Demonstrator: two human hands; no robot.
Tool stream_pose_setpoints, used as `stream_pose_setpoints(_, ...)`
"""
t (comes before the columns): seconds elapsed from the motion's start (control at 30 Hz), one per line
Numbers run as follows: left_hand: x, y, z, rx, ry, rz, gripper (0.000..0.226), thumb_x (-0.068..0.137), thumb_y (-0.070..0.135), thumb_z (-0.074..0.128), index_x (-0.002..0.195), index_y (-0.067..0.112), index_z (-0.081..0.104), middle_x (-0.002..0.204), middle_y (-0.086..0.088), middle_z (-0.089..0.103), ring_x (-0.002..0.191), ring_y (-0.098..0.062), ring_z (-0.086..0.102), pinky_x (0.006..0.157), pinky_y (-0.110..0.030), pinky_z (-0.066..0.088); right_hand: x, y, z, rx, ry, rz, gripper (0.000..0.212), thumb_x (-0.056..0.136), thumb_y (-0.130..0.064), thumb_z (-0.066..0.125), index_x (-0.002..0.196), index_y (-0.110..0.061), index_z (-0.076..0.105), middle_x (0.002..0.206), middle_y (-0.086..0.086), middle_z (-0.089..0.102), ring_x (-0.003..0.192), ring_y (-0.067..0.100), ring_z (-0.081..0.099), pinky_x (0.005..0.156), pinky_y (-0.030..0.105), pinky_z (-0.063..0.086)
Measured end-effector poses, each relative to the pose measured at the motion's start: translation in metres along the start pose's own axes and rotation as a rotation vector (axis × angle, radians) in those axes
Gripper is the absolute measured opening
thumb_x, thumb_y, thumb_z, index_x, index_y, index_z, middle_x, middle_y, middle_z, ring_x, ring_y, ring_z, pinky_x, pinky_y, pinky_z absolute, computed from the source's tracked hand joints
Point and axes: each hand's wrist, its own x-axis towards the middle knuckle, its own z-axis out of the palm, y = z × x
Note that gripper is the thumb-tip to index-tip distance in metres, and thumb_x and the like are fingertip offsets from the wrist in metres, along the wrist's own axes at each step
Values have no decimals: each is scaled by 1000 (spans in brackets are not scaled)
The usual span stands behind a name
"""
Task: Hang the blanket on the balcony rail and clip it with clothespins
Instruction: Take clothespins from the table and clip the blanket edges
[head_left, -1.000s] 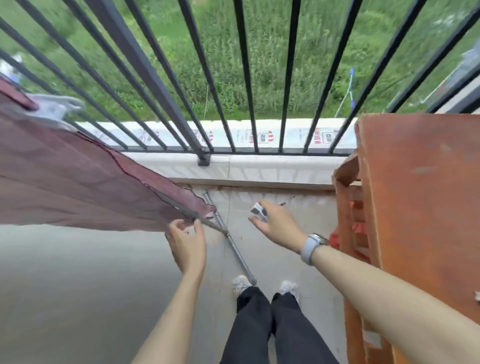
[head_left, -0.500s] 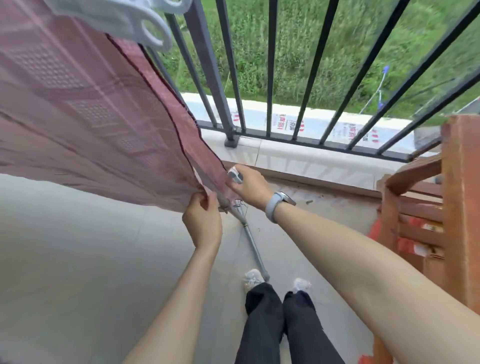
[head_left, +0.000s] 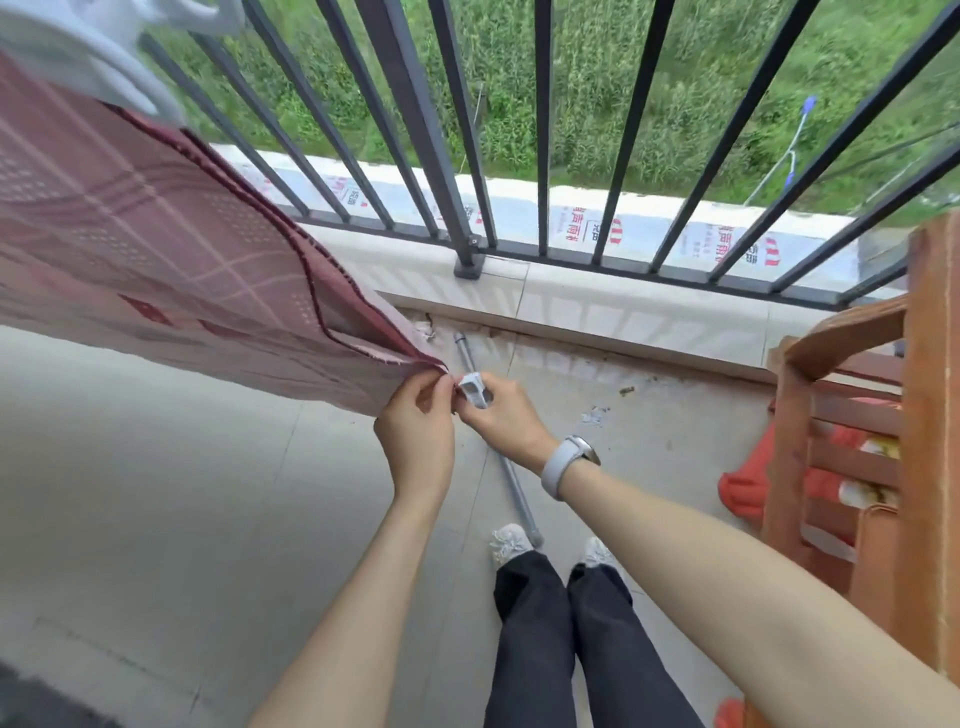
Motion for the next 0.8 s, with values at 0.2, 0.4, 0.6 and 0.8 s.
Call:
stream_pose_setpoints(0.2,9,11,12,55,174,-62,20,80,25,62,69,9,57,70,-6,66,74,-27,57,62,-20,30,-8,3,-2,10,-63,48,10,80,-4,58,87,2,60,90,22,66,85,27,62,78,43,48)
stream_pose_setpoints(0.4,7,7,12,129,201,-114,28,83,26,54,67,3,58,72,-15,67,74,-32,57,65,-29,35,-16,10,-26,-108,7,121,17,82,-29,62,83,-19,49,74,3,59,68,23,57,63,34,41)
stream_pose_setpoints(0.6,-9,10,9,-47,188,-251,25,78,24,61,54,19,56,57,3,59,64,-20,53,66,-27,39,-27,12,-34,-26,-152,259,30,78,-13,62,103,-11,46,91,3,50,81,19,48,66,27,40)
stream_pose_setpoints(0.8,-5,13,5,-130,137,-319,32,75,22,65,43,24,56,46,13,57,51,-4,49,60,-24,39,-33,9,-30,-230,-158,4,28,86,-12,51,114,-6,52,91,7,56,83,23,45,67,24,26)
